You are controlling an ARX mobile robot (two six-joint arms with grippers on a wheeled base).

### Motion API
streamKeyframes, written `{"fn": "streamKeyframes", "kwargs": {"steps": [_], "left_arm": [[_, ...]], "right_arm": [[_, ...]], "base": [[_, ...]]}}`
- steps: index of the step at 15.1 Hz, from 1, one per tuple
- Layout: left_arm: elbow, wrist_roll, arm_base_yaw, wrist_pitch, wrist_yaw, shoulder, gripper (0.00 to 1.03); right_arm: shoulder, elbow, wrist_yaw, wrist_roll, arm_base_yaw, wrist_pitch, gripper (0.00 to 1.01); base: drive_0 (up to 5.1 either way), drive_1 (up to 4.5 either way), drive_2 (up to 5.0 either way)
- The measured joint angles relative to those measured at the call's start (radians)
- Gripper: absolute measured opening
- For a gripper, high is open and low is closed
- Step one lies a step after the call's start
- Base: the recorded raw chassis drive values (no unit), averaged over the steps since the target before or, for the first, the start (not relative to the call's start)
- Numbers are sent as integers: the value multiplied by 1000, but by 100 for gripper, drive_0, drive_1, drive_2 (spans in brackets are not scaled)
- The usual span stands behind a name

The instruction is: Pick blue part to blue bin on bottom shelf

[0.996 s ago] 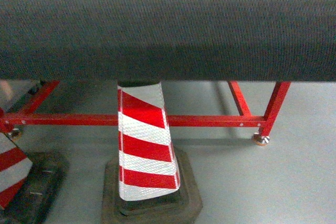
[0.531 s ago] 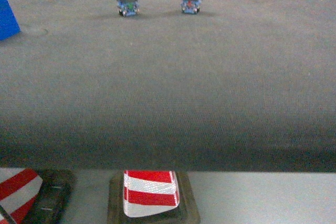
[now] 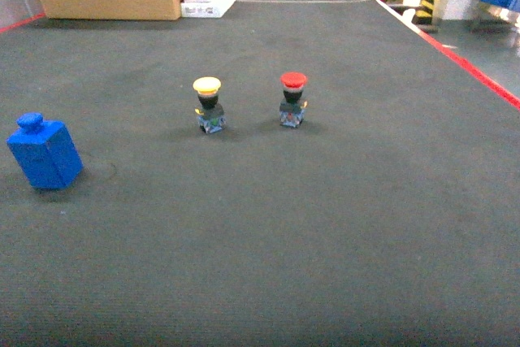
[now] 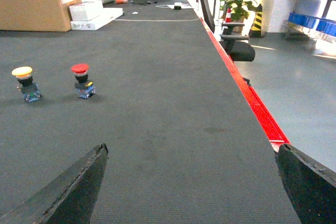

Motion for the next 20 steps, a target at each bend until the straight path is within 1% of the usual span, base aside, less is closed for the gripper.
{"fn": "streamKeyframes", "kwargs": {"steps": [10, 11, 12, 13, 14, 15, 16, 17, 18, 20], "left_arm": [[0, 0, 0, -2, -1, 0, 98], [5, -6, -8, -31, -23, 6, 98], [37, -58, -64, -40, -180, 171, 98], [35, -61, -64, 127, -222, 394, 98], [55, -66, -52, 403, -213, 708, 98], [202, -64, -35, 716, -185, 1140, 98], [265, -61, -29, 748, -159, 1300, 98], [298, -46, -23, 791, -164, 1442, 98], [329, -40, -17, 813, -165, 1527, 98], [388, -31, -8, 826, -167, 1621, 98]], "right_arm": [[0, 0, 0, -1, 0, -2, 98], [0, 0, 0, -1, 0, -2, 98], [0, 0, 0, 0, 0, -3, 98], [0, 0, -1, -1, 0, 0, 98], [0, 0, 0, -1, 0, -3, 98], [0, 0, -1, -1, 0, -3, 98], [0, 0, -1, -1, 0, -2, 98], [0, 0, 0, -1, 0, -2, 98], [0, 0, 0, -1, 0, -3, 98], [0, 0, 0, -1, 0, -3, 98]], "base": [[0, 0, 0], [0, 0, 0], [0, 0, 0], [0, 0, 0], [0, 0, 0], [0, 0, 0], [0, 0, 0], [0, 0, 0], [0, 0, 0], [0, 0, 0]]}}
